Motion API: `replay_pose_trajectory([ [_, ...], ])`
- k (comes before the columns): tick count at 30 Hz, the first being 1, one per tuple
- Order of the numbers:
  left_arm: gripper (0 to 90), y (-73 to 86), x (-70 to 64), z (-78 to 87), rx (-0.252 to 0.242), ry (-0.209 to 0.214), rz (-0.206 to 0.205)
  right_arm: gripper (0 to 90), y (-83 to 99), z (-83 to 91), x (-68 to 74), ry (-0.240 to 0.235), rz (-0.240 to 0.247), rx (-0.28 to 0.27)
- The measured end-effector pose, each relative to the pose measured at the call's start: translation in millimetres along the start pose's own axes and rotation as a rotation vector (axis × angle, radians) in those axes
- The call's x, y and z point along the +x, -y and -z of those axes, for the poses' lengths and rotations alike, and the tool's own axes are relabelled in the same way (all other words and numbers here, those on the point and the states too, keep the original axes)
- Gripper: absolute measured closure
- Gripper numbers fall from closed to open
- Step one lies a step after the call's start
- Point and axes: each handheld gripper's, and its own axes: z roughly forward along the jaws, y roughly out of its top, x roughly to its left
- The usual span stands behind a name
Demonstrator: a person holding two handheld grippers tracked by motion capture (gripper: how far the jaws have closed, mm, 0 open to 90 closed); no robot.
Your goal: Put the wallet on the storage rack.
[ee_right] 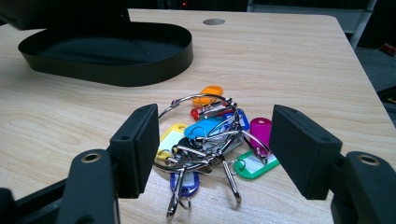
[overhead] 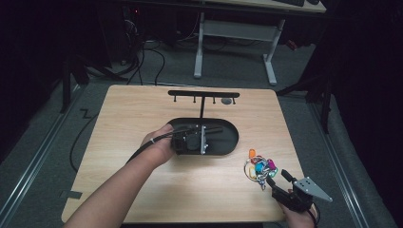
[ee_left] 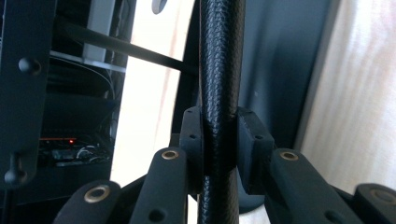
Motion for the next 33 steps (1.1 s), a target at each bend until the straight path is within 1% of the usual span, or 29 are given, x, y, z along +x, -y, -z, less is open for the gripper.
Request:
replay_pose_trajectory([
  [3, 74.9, -2.5, 3.4, -6.4, -0.005, -0.016, -0.012, 33.9, 0.1, 0.3, 0.1, -0.001, -0.004, -0.001],
  [5, 74.8, -4.0, 5.1, -9.9, -0.021, -0.021, -0.021, 33.8, 0.1, 0.5, -0.1, 0.002, -0.006, -0.003],
  [6, 74.8, -4.0, 5.1, -9.9, -0.021, -0.021, -0.021, 33.8, 0.1, 0.5, -0.1, 0.002, -0.006, -0.003],
  [8, 74.8, -5.7, 7.0, -15.5, -0.031, -0.024, -0.019, 33.8, 0.1, 0.3, -1.3, 0.003, -0.009, -0.006],
  [10, 74.8, -5.9, 6.4, -20.7, -0.026, -0.024, -0.024, 33.8, 0.3, -0.1, -1.4, -0.001, -0.01, 0.0],
  [13, 74.8, -5.1, 5.8, -27.7, -0.014, -0.033, -0.041, 33.8, 0.1, -0.6, -1.1, -0.002, -0.01, -0.003],
  [15, 74.8, -3.9, 6.0, -32.2, -0.009, -0.03, -0.041, 33.8, -0.1, -0.9, -0.7, -0.006, -0.016, -0.007],
  [17, 74.8, -2.5, 6.4, -36.0, -0.009, -0.023, -0.052, 33.8, -0.4, -1.8, -0.4, -0.01, -0.014, -0.004],
  [21, 74.8, -1.4, 6.4, -44.5, -0.003, -0.025, -0.057, 33.7, -0.7, -3.9, 1.0, -0.018, -0.014, 0.001],
  [22, 74.8, -1.4, 6.4, -44.5, -0.003, -0.025, -0.057, 33.7, -0.8, -4.3, 1.3, -0.019, -0.013, 0.001],
  [23, 74.8, -1.5, 6.0, -48.6, 0.003, -0.03, -0.066, 33.7, -0.9, -4.4, 1.5, -0.02, -0.014, 0.002],
  [25, 74.8, -2.8, 5.7, -54.2, 0.014, -0.029, -0.077, 33.7, -1.0, -4.7, 1.6, -0.026, -0.013, -0.001],
  [33, 74.9, -10.4, 5.0, -66.5, 0.017, -0.028, -0.116, 33.6, -0.9, -4.3, 0.2, -0.033, -0.023, -0.008],
])
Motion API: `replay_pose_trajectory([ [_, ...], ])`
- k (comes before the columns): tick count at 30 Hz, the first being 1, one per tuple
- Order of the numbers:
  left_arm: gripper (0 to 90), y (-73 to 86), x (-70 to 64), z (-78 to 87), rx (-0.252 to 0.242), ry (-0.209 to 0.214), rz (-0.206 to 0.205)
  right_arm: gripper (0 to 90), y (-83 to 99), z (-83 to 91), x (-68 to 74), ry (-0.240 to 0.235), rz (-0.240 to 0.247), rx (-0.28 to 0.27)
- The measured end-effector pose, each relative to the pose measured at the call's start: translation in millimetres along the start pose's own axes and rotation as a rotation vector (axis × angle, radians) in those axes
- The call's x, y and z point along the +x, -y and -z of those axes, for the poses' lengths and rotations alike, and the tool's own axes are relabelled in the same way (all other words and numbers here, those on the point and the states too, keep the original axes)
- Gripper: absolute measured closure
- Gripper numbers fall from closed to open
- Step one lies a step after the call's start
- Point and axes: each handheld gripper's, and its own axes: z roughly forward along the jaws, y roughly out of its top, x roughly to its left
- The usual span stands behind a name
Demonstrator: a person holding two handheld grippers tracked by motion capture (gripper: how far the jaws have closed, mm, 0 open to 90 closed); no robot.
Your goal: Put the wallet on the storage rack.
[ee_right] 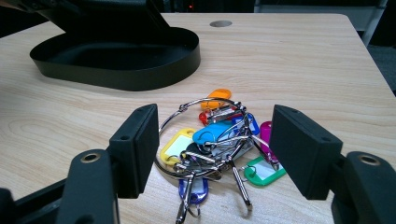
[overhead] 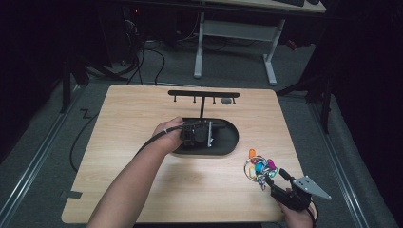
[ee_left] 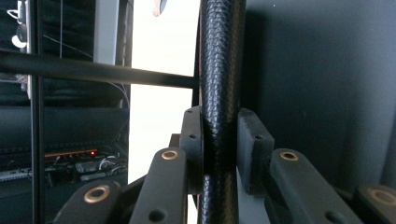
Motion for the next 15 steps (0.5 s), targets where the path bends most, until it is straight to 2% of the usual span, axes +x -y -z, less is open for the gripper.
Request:
replay_pose_trajectory([
  [4, 74.8, 0.9, -4.6, -5.2, 0.004, 0.004, -0.031, 33.6, 0.1, -0.6, 0.5, -0.004, 0.003, 0.003],
  [6, 74.7, 1.1, -5.7, -6.4, 0.003, 0.001, -0.032, 33.6, 0.2, -1.0, 0.9, -0.005, 0.005, 0.005],
  [13, 73.5, 2.2, -13.7, -9.6, 0.024, 0.028, -0.034, 33.6, 0.4, -1.2, 1.1, -0.006, 0.004, 0.009],
  [15, 73.2, 3.6, -17.1, -9.9, 0.016, 0.042, -0.011, 33.6, 0.5, -0.9, 0.6, -0.003, 0.005, 0.009],
])
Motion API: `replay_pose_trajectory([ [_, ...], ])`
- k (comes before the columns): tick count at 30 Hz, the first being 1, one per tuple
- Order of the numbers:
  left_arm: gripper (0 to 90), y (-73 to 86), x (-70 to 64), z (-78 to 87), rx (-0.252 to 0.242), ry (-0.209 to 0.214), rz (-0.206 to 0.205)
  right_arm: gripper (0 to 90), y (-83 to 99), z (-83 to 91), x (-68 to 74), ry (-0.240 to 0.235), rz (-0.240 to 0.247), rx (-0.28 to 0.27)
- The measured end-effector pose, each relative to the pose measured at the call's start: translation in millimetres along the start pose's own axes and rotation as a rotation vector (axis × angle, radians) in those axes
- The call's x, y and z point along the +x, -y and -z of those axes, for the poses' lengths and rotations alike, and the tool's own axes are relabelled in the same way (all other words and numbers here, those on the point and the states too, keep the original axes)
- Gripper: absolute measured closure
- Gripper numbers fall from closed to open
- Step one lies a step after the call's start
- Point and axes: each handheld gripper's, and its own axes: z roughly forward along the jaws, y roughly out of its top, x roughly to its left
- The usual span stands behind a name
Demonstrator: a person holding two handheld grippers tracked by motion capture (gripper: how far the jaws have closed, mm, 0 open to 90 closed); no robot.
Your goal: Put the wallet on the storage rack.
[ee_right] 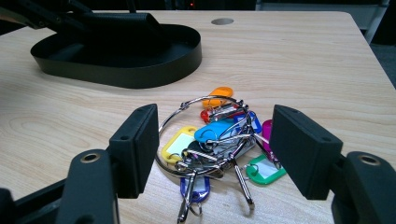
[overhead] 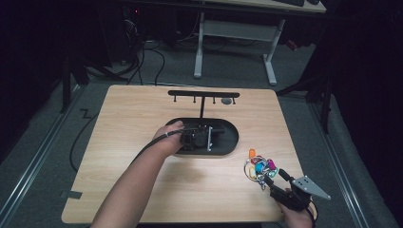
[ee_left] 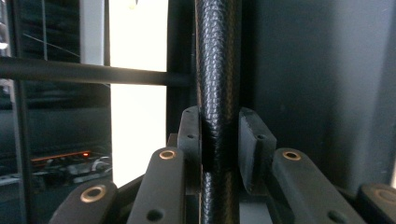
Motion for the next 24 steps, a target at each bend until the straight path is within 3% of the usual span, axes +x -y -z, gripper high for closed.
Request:
replay_pose_trajectory([
  [2, 72.7, 1.0, -4.1, -1.1, -0.006, 0.016, 0.014, 33.6, 0.0, -0.1, 0.6, -0.001, -0.002, 0.002],
  [8, 68.7, 0.1, -18.3, -4.8, 0.005, 0.055, 0.007, 33.6, -0.5, -1.3, 3.0, -0.002, 0.009, 0.007],
  [14, 65.2, 1.1, -16.3, -4.2, 0.018, 0.102, 0.053, 33.6, -0.3, -1.9, 2.6, -0.004, 0.005, 0.009],
  [20, 62.5, 1.8, -17.0, -1.2, 0.02, 0.125, 0.057, 33.6, -0.3, -1.3, 1.7, -0.004, 0.002, 0.009],
  [22, 60.2, 2.7, -17.0, 5.0, -0.003, 0.139, 0.084, 33.6, -0.4, -1.2, 1.6, -0.005, 0.0, 0.008],
  [24, 61.4, 4.6, -15.5, 11.6, -0.036, 0.142, 0.151, 33.7, -0.6, -1.5, 1.5, -0.007, 0.003, 0.006],
])
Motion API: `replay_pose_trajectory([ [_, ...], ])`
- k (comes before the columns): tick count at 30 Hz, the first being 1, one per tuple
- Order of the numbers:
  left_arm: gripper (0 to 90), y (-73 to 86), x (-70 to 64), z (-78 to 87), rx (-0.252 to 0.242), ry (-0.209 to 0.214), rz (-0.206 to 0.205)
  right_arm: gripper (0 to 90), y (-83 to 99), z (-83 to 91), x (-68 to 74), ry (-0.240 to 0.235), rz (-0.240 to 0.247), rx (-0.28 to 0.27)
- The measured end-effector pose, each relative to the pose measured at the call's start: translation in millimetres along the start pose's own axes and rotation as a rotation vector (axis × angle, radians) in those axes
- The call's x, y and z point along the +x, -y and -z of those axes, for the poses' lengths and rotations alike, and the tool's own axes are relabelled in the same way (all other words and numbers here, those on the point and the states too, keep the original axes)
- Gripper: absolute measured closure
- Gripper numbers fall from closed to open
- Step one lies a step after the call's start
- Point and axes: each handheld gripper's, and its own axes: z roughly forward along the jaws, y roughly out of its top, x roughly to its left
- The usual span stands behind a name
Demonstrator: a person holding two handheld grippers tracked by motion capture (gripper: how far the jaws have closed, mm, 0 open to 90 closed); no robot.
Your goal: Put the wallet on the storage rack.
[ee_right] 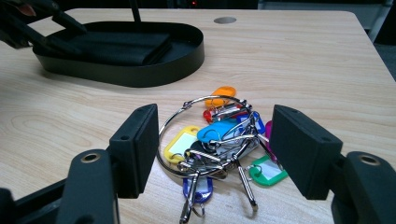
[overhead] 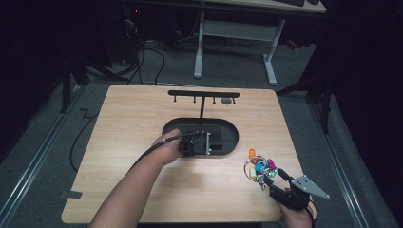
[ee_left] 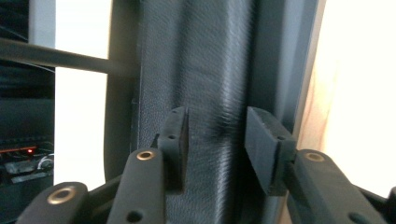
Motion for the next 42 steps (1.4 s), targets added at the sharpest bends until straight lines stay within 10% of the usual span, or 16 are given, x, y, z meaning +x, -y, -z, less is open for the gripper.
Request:
replay_pose_trajectory([
  [18, 61.6, 66.1, -15.1, 46.2, -0.104, 0.084, 0.303, 33.6, -0.8, -3.7, 2.7, 0.0, 0.029, 0.022],
  [21, 61.6, 84.6, -27.6, 51.5, -0.144, 0.113, 0.387, 33.6, -0.2, -4.0, 3.6, 0.001, 0.033, 0.029],
  [42, 54.4, 163.3, -99.3, 95.7, -0.351, 0.165, 0.641, 33.6, 1.0, -7.7, 5.7, -0.005, 0.046, 0.051],
])
